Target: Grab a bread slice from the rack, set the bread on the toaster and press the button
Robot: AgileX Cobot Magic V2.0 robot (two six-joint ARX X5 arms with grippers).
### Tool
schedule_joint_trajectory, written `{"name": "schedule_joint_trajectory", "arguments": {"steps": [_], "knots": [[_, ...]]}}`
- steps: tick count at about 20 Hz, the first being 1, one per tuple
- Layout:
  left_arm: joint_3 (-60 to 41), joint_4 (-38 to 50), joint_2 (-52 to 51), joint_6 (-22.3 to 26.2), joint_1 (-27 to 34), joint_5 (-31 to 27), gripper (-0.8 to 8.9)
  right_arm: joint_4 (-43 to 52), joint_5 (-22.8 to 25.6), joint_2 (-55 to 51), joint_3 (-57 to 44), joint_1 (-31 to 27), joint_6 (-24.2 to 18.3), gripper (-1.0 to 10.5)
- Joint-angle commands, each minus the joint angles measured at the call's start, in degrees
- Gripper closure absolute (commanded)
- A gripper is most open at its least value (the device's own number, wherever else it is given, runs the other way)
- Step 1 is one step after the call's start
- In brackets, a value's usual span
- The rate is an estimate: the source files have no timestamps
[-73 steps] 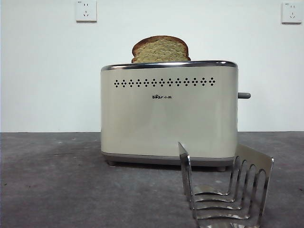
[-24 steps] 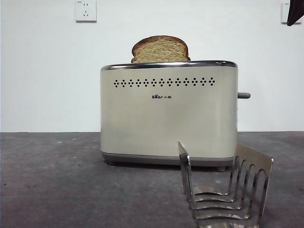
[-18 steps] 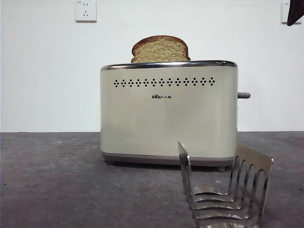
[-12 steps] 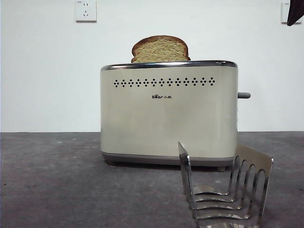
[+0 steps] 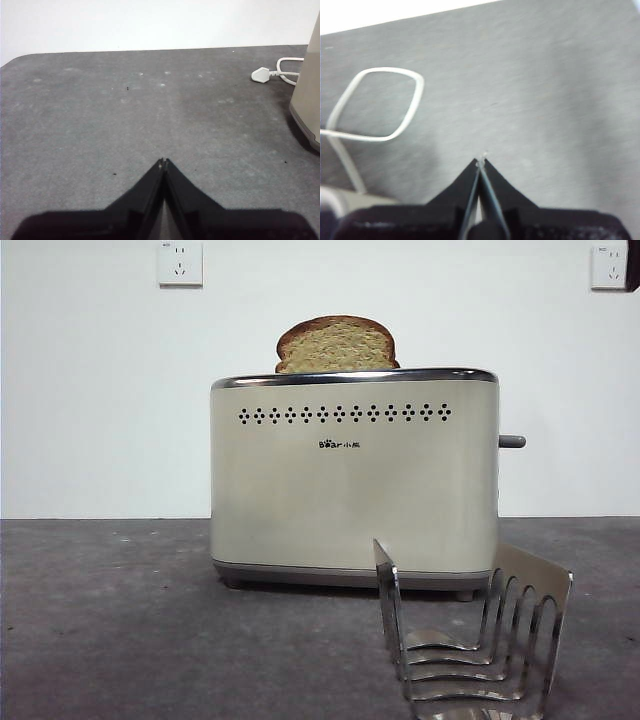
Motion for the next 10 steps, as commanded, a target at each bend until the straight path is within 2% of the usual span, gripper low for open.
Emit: {"name": "schedule_joint_trajectory", "arguments": {"steps": [1,4,10], "knots": [[-0.59,0.63,0.02,0.07,-0.11,0.26,8.17,0.83,1.31,-3.89,-2.16,0.13,-1.46,9.5],[-0.59,0.63,0.02,0.07,-0.11,0.26,8.17,6.12,1.49,-10.71,-9.86,0.11,-1.55,9.5],[-0.59,0.63,0.02,0.07,-0.11,0.26,8.17,23.34,7.23,-30.56,-38.01,0.09,-1.55,9.5]]}}
